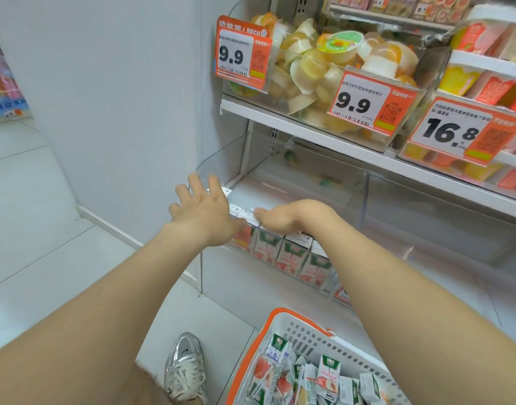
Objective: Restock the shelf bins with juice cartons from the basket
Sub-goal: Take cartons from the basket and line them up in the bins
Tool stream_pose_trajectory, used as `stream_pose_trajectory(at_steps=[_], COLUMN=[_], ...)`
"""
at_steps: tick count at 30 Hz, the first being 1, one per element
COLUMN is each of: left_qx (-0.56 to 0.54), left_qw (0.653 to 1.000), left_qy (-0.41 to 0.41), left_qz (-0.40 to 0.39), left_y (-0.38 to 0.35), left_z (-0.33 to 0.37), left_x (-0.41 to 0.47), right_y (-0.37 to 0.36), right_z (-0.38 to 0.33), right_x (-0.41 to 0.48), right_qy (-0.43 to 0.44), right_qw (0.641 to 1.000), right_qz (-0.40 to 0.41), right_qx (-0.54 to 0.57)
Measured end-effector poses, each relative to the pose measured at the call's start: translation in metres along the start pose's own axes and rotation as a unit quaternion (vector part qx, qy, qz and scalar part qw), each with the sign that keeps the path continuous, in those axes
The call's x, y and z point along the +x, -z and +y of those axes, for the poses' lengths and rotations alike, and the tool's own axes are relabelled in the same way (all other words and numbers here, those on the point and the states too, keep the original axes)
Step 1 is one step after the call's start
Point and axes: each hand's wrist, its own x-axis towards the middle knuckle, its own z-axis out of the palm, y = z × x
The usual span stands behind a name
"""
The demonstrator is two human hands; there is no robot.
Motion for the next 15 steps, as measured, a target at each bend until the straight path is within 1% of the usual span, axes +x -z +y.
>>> stream_pose_trajectory(at_steps=[3,5,7,9,13,14,15], left_qx=[-0.029,-0.028,-0.014,0.003,0.005,0.001,-0.001], left_qw=[0.999,0.999,0.999,0.999,0.999,0.999,0.999], left_qy=[0.005,0.006,0.009,0.008,0.004,0.004,0.006], left_qz=[-0.015,-0.032,-0.045,-0.05,-0.048,-0.048,-0.046], left_y=[-0.009,-0.012,-0.013,-0.011,-0.007,-0.006,-0.005], left_z=[0.002,0.006,0.009,0.01,0.01,0.01,0.009], left_x=[-0.001,-0.002,-0.004,-0.004,-0.003,-0.003,-0.003], right_y=[0.012,0.017,0.016,0.015,0.015,0.013,0.011], right_z=[0.011,0.028,0.041,0.048,0.049,0.046,0.041], right_x=[0.001,0.004,0.009,0.01,0.004,0.005,0.008], right_qy=[-0.063,-0.086,-0.085,-0.066,-0.042,-0.036,-0.02], right_qw=[0.995,0.988,0.978,0.974,0.975,0.982,0.99], right_qz=[-0.029,-0.063,-0.113,-0.128,-0.131,-0.106,-0.061], right_qx=[0.068,0.11,0.151,0.175,0.176,0.153,0.122])
